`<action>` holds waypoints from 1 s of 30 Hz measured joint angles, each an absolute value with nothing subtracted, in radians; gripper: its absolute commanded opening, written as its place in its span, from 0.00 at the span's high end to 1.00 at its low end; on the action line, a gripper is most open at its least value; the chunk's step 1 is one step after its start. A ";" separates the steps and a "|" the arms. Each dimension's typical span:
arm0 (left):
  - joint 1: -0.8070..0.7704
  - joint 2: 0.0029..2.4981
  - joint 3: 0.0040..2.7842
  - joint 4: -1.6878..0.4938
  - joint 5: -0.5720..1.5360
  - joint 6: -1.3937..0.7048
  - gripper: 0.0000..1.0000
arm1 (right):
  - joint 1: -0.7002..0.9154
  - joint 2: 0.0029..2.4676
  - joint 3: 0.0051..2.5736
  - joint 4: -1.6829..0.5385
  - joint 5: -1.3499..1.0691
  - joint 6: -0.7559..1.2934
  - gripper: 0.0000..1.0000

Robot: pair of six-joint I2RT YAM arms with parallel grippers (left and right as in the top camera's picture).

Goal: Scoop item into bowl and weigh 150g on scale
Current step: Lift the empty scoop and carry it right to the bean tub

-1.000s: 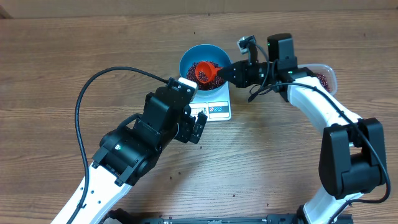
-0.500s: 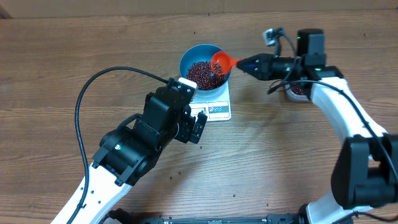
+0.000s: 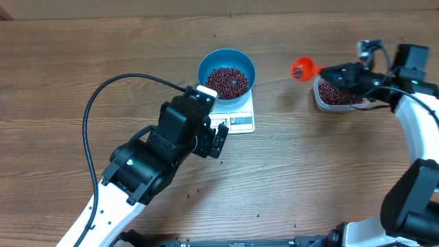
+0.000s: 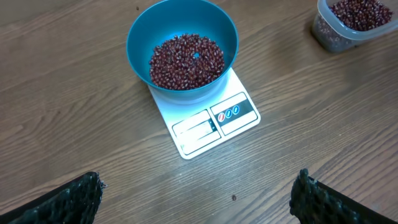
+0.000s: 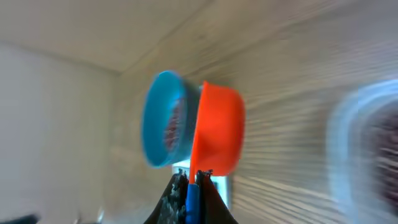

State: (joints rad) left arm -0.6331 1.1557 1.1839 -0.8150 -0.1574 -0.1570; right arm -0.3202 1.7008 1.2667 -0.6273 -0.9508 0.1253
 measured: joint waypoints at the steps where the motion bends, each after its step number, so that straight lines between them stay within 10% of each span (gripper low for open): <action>1: -0.633 1.156 1.184 -0.815 -0.157 -0.157 0.01 | -0.340 1.701 1.267 -0.641 -0.921 0.118 0.96; 30: -0.633 1.156 1.184 -0.815 -0.157 -0.157 0.01 | -0.224 1.701 1.267 -0.723 -0.006 0.025 0.96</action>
